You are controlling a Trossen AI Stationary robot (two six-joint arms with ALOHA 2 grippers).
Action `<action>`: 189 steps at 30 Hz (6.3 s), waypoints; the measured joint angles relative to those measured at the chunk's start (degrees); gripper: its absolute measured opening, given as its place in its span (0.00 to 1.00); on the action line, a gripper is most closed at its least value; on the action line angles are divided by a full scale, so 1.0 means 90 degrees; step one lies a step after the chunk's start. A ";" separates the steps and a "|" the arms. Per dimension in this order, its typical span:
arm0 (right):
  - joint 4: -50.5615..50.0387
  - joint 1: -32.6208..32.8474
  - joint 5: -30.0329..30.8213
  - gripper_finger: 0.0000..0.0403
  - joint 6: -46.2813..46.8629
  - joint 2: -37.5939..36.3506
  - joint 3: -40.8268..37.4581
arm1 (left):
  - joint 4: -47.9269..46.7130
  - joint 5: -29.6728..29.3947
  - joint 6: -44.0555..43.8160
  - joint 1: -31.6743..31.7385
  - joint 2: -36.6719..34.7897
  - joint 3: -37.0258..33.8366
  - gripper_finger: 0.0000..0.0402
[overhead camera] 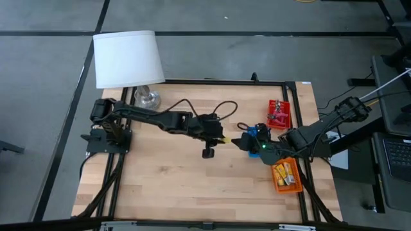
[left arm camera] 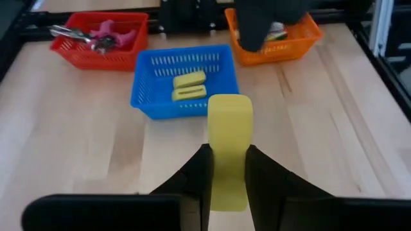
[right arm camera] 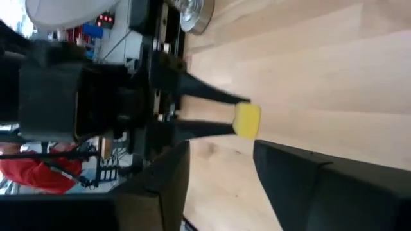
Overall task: Pick & Place School Supplies
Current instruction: Put the yellow eraser into the blue bin, then return to Home Position
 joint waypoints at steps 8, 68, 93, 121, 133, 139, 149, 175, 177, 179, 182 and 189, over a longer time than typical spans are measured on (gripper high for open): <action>0.0058 -0.0095 -0.0173 0.48 -0.0107 0.0144 0.0000 | 0.0456 -0.0224 -0.0255 -0.0066 0.0002 0.0007 0.16; -0.3685 0.0732 -0.1365 0.08 0.2654 -0.1212 -0.2042 | 0.3808 -0.1546 -0.2530 -0.1565 -0.3958 -0.5039 0.25; -0.2416 0.0788 0.1396 0.49 0.1997 -0.1551 -0.1894 | 0.9229 -0.1542 -0.1944 -0.0678 -0.3701 -0.8796 0.27; -0.2728 0.1481 0.2045 0.46 0.1774 -0.1546 -0.1336 | 0.5800 0.0421 -0.1310 0.0889 -0.6498 -0.8876 0.12; -0.2756 0.1530 0.2028 0.46 0.1171 -0.1683 -0.1336 | 0.2368 -0.0553 -0.1280 0.0551 -0.9606 -0.8874 0.11; -0.2772 0.1698 0.2304 0.46 0.0915 -0.1762 -0.1336 | 0.2020 -0.0811 -0.0879 0.0286 -1.0653 -0.8874 0.11; -0.2684 0.2359 0.2456 0.46 -0.1431 -0.2305 -0.1336 | 0.2024 -0.0815 -0.0746 0.0316 -1.0426 -0.8874 0.11; 0.4625 -0.0557 -0.2462 0.37 -0.9658 -0.4534 -0.4664 | 0.2039 -0.0823 -0.0749 0.0313 -1.0421 -0.8874 0.10; 0.4748 -0.0805 -0.2808 0.34 -0.9668 -0.4867 -0.5018 | 0.2039 -0.0824 -0.0750 0.0314 -1.0422 -0.8874 0.11; 0.4704 -0.1010 -0.3197 0.32 -0.9769 -0.5168 -0.5319 | 0.2041 -0.0825 -0.0751 0.0316 -1.0421 -0.8874 0.11; 0.4735 -0.1254 -0.3631 0.31 -1.0016 -0.5782 -0.5719 | 0.2039 -0.0823 -0.0751 0.0314 -1.0421 -0.8874 0.11; 0.4162 -0.1651 -0.4732 0.32 -1.0285 -0.7187 -0.6372 | 0.2039 -0.0825 -0.0751 0.0313 -1.0421 -0.8874 0.10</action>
